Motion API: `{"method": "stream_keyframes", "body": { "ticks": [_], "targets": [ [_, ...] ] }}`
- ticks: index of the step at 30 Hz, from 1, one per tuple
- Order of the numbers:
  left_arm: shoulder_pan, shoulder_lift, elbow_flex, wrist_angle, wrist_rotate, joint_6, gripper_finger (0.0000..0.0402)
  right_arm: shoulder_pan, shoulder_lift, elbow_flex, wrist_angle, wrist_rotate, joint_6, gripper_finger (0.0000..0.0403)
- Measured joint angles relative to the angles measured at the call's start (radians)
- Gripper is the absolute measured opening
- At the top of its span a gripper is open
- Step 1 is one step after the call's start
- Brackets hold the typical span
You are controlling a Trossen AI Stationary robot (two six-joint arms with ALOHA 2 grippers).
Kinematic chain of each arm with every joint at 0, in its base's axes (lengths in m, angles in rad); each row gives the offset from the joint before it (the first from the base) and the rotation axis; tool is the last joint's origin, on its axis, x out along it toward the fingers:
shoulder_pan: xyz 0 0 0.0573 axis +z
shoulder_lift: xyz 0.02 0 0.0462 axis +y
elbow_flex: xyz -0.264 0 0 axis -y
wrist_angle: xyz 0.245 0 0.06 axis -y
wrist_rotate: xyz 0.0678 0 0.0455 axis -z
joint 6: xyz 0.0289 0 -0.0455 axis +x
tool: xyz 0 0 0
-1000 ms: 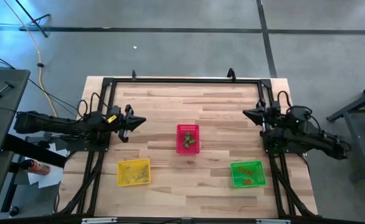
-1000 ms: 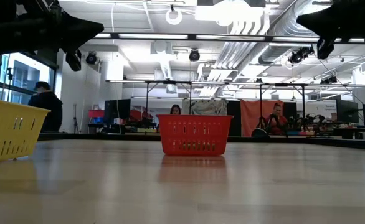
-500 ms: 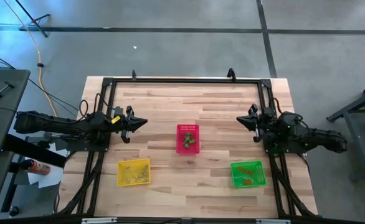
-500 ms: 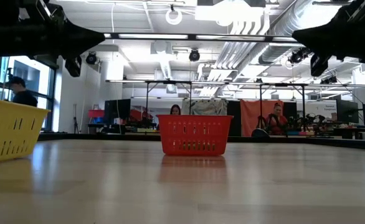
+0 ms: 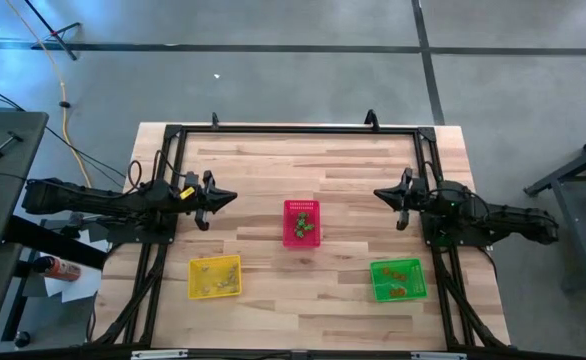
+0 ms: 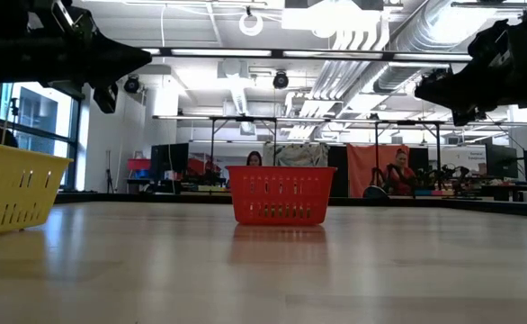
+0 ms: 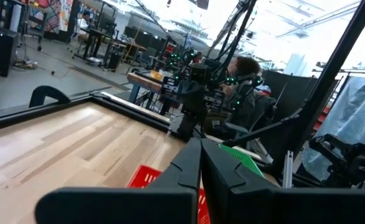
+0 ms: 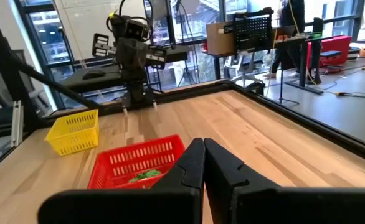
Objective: Sort Halloween decoration
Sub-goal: Return to Home Position
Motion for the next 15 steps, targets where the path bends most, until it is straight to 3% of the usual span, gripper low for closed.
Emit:
{"method": "stream_keyframes", "body": {
  "ticks": [11,15],
  "targets": [
    [-0.001,-0.004,0.000,-0.032,0.001,0.000,0.0000,0.000,0.000,0.000,-0.002,0.000,0.000,0.0000],
    [0.000,-0.129,0.000,-0.151,0.001,0.000,0.0000,0.000,-0.022,0.001,-0.002,0.000,0.000,0.0000]
  ]
}}
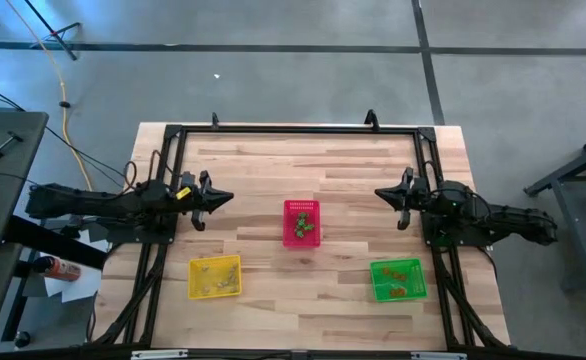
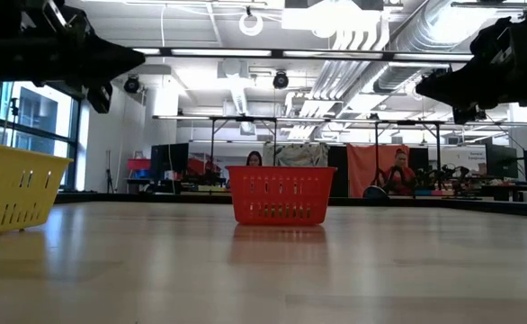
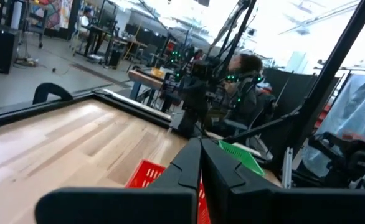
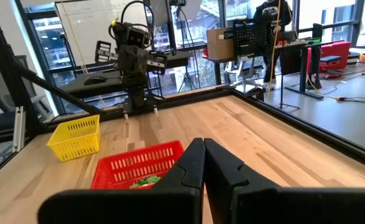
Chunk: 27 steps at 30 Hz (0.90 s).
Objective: Sort Halloween decoration
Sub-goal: Return to Home Position
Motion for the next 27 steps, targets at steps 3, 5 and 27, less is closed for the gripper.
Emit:
{"method": "stream_keyframes", "body": {
  "ticks": [3,5,27],
  "targets": [
    [0.000,-0.122,0.000,-0.108,0.000,0.000,0.0000,0.000,0.001,0.000,0.000,0.000,0.000,0.0000],
    [0.000,-0.201,0.000,-0.164,0.000,0.000,0.0000,0.000,0.001,0.000,0.000,0.000,0.000,0.0000],
    [-0.042,-0.419,-0.001,-0.411,0.039,0.152,0.0000,0.000,0.009,0.000,0.000,0.000,0.000,0.0000]
  ]
}}
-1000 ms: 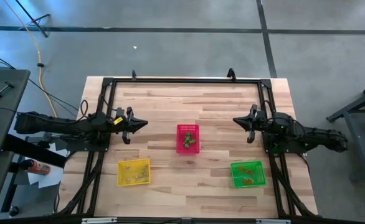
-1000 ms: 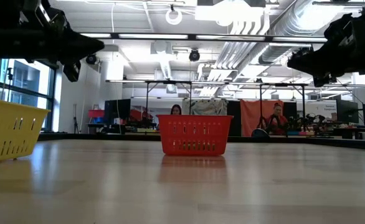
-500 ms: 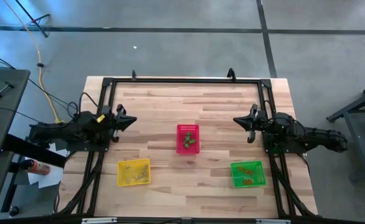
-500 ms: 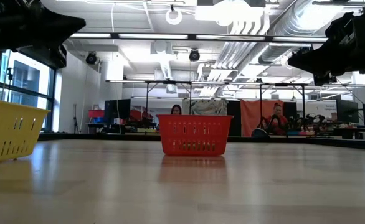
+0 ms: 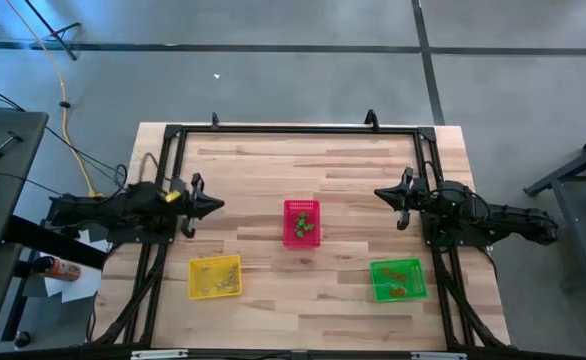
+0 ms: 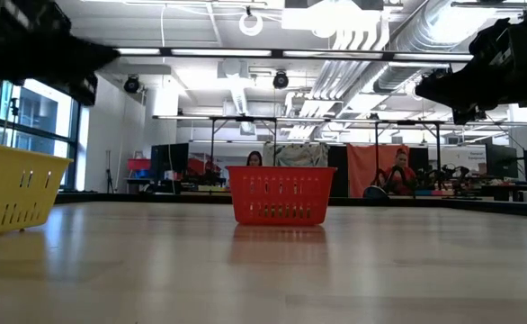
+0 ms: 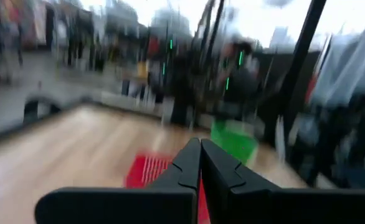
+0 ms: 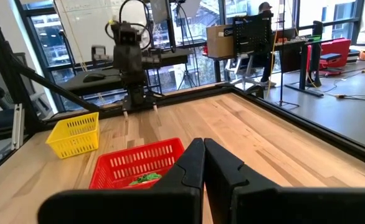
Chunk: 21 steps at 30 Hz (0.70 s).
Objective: Sort Halloween decoration
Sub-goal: Return to Home Position
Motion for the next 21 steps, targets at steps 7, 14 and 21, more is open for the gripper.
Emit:
{"method": "stream_keyframes", "body": {
  "ticks": [7,14,21],
  "targets": [
    [0.002,0.000,0.000,-0.102,0.044,0.066,0.0000,0.000,0.000,0.000,0.000,0.000,0.000,0.0000],
    [0.005,0.014,0.000,-0.100,0.041,0.058,0.0000,0.000,0.001,0.000,0.000,0.000,0.000,0.0000],
    [0.005,0.017,0.001,-0.101,0.039,0.058,0.0000,0.000,0.000,0.000,0.000,0.000,0.000,0.0000]
  ]
}}
